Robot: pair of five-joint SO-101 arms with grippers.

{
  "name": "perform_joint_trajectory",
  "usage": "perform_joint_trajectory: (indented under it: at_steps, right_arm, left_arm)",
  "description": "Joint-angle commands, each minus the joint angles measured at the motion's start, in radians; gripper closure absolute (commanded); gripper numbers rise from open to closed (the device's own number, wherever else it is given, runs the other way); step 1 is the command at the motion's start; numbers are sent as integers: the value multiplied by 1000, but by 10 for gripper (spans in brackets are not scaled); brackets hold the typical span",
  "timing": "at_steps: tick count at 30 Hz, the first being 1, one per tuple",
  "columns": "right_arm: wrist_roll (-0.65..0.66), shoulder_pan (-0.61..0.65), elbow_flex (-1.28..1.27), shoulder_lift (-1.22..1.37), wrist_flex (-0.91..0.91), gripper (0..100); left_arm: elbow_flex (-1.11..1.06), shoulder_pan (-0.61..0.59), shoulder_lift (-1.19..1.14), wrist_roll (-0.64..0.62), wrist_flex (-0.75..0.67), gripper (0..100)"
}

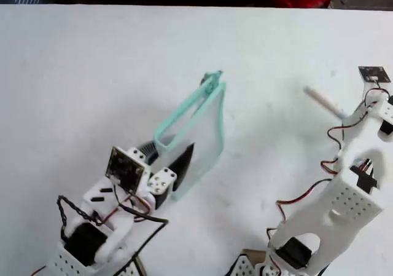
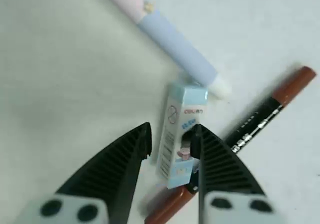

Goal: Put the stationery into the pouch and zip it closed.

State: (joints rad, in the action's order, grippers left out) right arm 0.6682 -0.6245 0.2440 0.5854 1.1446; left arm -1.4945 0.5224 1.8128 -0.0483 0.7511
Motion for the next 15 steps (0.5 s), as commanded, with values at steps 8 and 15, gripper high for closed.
perform_joint_trajectory:
  at_steps: [8, 15]
  right_arm:
    - [11, -5, 120, 119, -8, 875]
    - [11, -5, 166, 56, 91, 979]
  left_arm:
    - [9, -2, 1, 0, -14, 864]
    - [9, -5, 1, 0, -14, 864]
